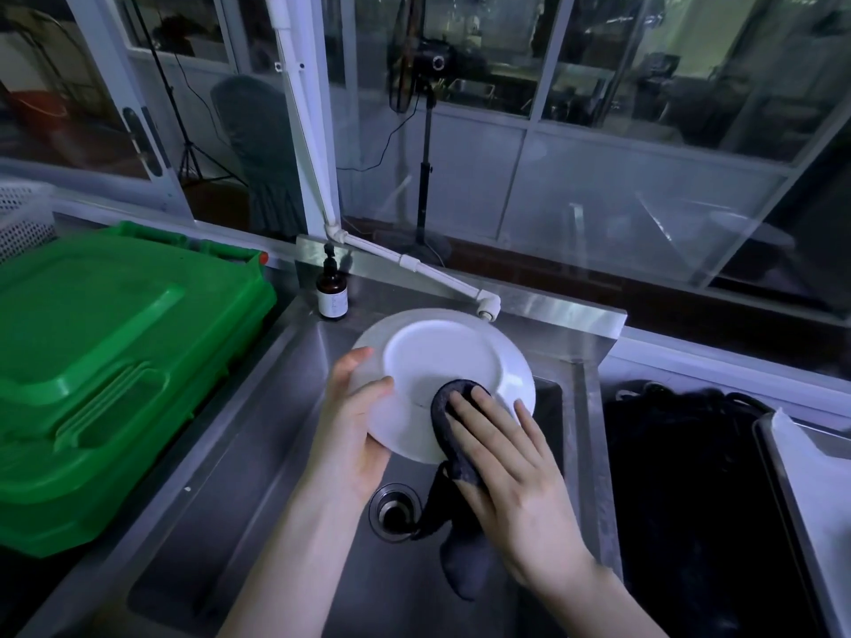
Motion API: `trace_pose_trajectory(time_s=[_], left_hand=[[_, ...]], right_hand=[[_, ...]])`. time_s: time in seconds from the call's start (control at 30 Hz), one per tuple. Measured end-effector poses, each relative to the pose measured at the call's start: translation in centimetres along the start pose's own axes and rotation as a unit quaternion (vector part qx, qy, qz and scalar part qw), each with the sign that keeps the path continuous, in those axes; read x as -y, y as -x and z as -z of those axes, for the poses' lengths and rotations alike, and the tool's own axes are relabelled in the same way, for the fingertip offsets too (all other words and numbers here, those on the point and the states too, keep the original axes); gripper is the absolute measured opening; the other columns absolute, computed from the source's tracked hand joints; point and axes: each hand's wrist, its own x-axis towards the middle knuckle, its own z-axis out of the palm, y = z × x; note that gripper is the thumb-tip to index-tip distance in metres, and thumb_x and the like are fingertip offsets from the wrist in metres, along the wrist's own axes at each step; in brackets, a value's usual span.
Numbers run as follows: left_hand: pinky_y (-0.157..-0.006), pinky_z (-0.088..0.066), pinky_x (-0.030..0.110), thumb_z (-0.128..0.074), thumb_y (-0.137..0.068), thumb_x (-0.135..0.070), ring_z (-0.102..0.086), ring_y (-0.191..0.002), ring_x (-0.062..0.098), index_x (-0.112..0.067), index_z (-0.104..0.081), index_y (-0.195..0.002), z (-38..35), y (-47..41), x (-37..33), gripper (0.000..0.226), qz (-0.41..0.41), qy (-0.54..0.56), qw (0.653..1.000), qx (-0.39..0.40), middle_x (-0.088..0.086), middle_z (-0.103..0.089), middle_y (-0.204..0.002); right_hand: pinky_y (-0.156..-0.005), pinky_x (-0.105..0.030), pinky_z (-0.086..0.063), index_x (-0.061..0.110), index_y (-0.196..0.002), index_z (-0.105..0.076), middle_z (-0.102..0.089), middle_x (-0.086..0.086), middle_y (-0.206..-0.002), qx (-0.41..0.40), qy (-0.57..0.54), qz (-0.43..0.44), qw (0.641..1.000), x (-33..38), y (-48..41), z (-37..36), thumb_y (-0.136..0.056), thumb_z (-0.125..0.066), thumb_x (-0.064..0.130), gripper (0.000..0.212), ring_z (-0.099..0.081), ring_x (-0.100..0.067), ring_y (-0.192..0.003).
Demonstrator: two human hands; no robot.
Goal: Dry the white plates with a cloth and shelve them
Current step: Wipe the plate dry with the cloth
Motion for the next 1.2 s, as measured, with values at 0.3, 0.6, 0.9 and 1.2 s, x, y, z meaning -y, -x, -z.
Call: trace_pose_trajectory(time_s=[0.3, 0.6, 0.9, 1.2], left_hand=[[-0.08, -0.055, 0.018, -0.045, -0.103, -0.001, -0.069, -0.105, 0.01, -0.031, -0.068, -0.11, -1.0, 0.8, 1.1, 0.039, -0.092, -0.063, 0.991, 0.075, 0.0, -0.076, -0.112], [-0.08, -0.058, 0.029, -0.058, -0.084, -0.021, -0.069, -0.105, 0.01, -0.043, -0.071, -0.107, 0.5, 0.2, -1.0, 0.034, -0.119, -0.047, 0.989, 0.073, -0.013, -0.073, -0.115], [-0.091, -0.05, 0.026, -0.062, -0.083, -0.023, -0.063, -0.112, 0.006, -0.044, -0.071, -0.11, 0.2, 1.0, 0.3, 0.036, -0.117, -0.103, 0.983, 0.098, -0.014, -0.072, -0.112], [-0.111, -0.04, 0.032, -0.058, -0.091, -0.016, -0.052, -0.134, 0.008, -0.049, -0.065, -0.126, -0.2, 1.3, -1.8, 0.048, -0.129, -0.152, 0.97, 0.139, -0.016, -0.061, -0.139]], right_hand=[[-0.122, -0.044, -0.006, 0.017, -0.149, -0.038, -0.032, 0.006, -0.157, 0.098, 0.027, -0.122, 0.987, 1.8, -6.2, -0.1, -0.101, -0.027, 0.045, 0.057, -0.022, -0.011, -0.148], [-0.121, -0.046, -0.016, 0.007, -0.142, -0.048, -0.037, 0.001, -0.154, 0.105, 0.029, -0.091, 0.99, -0.4, -3.6, 1.5, -0.101, -0.036, 0.04, 0.054, -0.026, -0.015, -0.147], [-0.122, -0.041, 0.006, 0.022, -0.155, -0.021, -0.013, 0.014, -0.161, 0.104, 0.052, -0.176, 0.977, -1.2, -7.6, 0.5, -0.102, -0.024, 0.045, 0.057, -0.005, -0.001, -0.149], [-0.123, -0.037, -0.004, 0.018, -0.155, -0.023, -0.02, 0.011, -0.161, 0.043, -0.09, -0.172, 0.98, -2.6, -7.7, 0.8, -0.103, -0.036, 0.034, 0.055, -0.009, -0.004, -0.149]])
